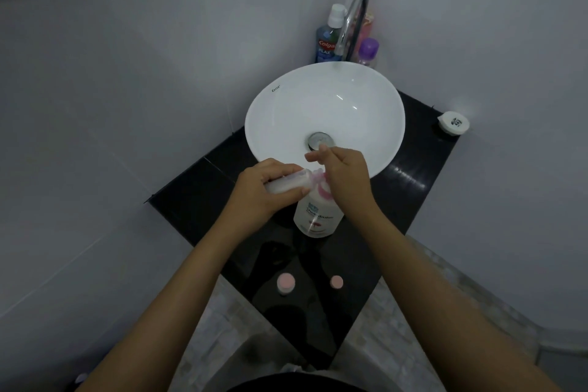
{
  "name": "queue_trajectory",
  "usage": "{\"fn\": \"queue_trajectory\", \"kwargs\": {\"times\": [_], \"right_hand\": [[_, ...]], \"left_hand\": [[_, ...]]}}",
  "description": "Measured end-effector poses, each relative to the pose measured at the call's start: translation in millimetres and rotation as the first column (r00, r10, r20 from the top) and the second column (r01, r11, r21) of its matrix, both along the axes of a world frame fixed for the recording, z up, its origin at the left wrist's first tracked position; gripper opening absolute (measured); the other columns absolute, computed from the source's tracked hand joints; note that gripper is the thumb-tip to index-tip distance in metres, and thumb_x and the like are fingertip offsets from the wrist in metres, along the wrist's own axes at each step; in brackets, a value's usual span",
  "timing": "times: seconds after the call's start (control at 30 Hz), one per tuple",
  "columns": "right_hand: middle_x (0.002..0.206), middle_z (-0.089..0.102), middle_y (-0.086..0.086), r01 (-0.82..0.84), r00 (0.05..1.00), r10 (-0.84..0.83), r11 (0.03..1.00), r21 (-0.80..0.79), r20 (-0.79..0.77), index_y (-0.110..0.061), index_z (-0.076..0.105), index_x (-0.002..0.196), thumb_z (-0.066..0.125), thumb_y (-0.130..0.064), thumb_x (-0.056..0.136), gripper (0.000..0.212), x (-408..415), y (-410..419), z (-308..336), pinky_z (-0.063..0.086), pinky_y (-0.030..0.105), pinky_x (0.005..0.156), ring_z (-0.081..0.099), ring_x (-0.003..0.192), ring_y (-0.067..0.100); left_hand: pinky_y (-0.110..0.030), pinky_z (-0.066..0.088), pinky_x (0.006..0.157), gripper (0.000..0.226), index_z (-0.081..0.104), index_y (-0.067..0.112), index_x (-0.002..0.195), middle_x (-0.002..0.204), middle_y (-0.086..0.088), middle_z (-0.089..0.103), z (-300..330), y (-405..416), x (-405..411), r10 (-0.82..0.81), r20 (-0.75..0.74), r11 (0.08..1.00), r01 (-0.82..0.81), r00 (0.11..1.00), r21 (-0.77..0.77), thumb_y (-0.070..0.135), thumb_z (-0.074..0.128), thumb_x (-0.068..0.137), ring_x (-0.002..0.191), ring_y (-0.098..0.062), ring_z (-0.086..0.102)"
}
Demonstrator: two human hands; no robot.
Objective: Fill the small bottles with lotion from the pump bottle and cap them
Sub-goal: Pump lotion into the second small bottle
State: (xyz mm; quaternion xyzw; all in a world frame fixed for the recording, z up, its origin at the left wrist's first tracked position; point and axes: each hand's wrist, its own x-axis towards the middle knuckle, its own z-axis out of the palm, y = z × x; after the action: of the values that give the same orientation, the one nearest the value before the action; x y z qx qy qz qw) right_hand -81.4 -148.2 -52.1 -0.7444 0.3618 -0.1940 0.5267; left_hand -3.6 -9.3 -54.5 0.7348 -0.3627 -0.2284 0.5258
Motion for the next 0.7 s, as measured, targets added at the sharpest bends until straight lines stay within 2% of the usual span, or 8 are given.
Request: {"fn": "queue_trajectory", "kwargs": {"times": [0.07, 0.2, 0.33, 0.43, 0.5, 0.6, 0.7], "right_hand": [[0.054, 0.057, -0.015, 0.009, 1.000, -0.010, 0.999, -0.038, -0.004, -0.017, 0.075, 0.085, 0.044, -0.031, 0.090, 0.034, 2, 1, -5, 0.042, 0.042, 0.083, 0.051, 0.060, 0.004], [0.071, 0.060, -0.014, 0.010, 1.000, -0.011, 0.999, -0.054, -0.026, -0.020, 0.074, 0.084, 0.039, -0.030, 0.086, 0.036, 3, 6, -7, 0.043, 0.051, 0.095, 0.055, 0.076, 0.010], [0.066, 0.059, -0.010, -0.028, 0.994, 0.018, 0.996, -0.088, -0.112, -0.017, 0.074, 0.085, 0.041, -0.026, 0.093, 0.036, 0, 5, -1, 0.045, 0.052, 0.094, 0.055, 0.071, 0.012], [0.071, 0.066, -0.001, -0.040, 0.992, 0.032, 0.997, -0.062, -0.123, -0.014, 0.075, 0.089, 0.044, -0.027, 0.095, 0.034, 1, 0, 9, 0.047, 0.041, 0.088, 0.058, 0.069, 0.013], [0.075, 0.067, 0.004, -0.035, 0.995, 0.030, 0.998, -0.060, -0.091, -0.013, 0.075, 0.090, 0.046, -0.027, 0.096, 0.033, 0, 0, 11, 0.046, 0.034, 0.080, 0.058, 0.065, 0.007], [0.068, 0.065, 0.003, -0.013, 0.998, 0.013, 1.000, 0.010, -0.061, -0.017, 0.075, 0.084, 0.045, -0.027, 0.095, 0.034, 0, 1, 8, 0.046, 0.040, 0.083, 0.056, 0.063, 0.010], [0.056, 0.059, -0.006, 0.011, 0.999, -0.008, 0.999, 0.041, -0.052, -0.030, 0.072, 0.070, 0.044, -0.030, 0.093, 0.035, 1, 3, 1, 0.046, 0.049, 0.084, 0.054, 0.061, 0.014]], "left_hand": [[-0.009, 0.046, 0.079, 0.034, 0.070, 0.017, 0.108, 0.104, 0.004, 0.067, -2, -1, 1, -0.001, -0.014, 1.000, 0.001, 1.000, 0.011, 0.024, 0.075, 0.075, 0.095, -0.003, 0.062], [-0.007, 0.046, 0.078, 0.036, 0.069, 0.017, 0.110, 0.105, 0.004, 0.067, -8, -3, 1, -0.007, 0.002, 0.999, 0.007, 1.000, 0.051, 0.024, 0.075, 0.075, 0.093, 0.000, 0.061], [-0.008, 0.046, 0.079, 0.035, 0.069, 0.017, 0.110, 0.105, 0.001, 0.067, -8, -1, 0, -0.005, -0.005, 0.999, 0.005, 1.000, 0.051, 0.022, 0.075, 0.075, 0.094, -0.002, 0.062], [-0.011, 0.048, 0.080, 0.032, 0.070, 0.020, 0.106, 0.102, 0.004, 0.068, 0, -1, -1, 0.006, 0.030, 1.000, -0.007, 1.000, 0.020, 0.023, 0.075, 0.075, 0.092, -0.001, 0.062], [-0.014, 0.048, 0.081, 0.031, 0.071, 0.019, 0.106, 0.101, 0.006, 0.068, 3, -1, -1, 0.015, 0.049, 1.000, -0.015, 0.999, 0.012, 0.024, 0.076, 0.075, 0.093, -0.002, 0.062], [-0.012, 0.048, 0.080, 0.032, 0.071, 0.019, 0.106, 0.101, 0.006, 0.067, 4, -2, -2, 0.021, 0.044, 1.000, -0.022, 0.999, 0.010, 0.025, 0.076, 0.075, 0.093, -0.003, 0.062], [-0.011, 0.048, 0.079, 0.034, 0.069, 0.019, 0.108, 0.103, 0.005, 0.067, 0, -2, -1, 0.016, 0.036, 0.999, -0.017, 0.999, 0.032, 0.025, 0.075, 0.075, 0.095, -0.005, 0.062]]}}
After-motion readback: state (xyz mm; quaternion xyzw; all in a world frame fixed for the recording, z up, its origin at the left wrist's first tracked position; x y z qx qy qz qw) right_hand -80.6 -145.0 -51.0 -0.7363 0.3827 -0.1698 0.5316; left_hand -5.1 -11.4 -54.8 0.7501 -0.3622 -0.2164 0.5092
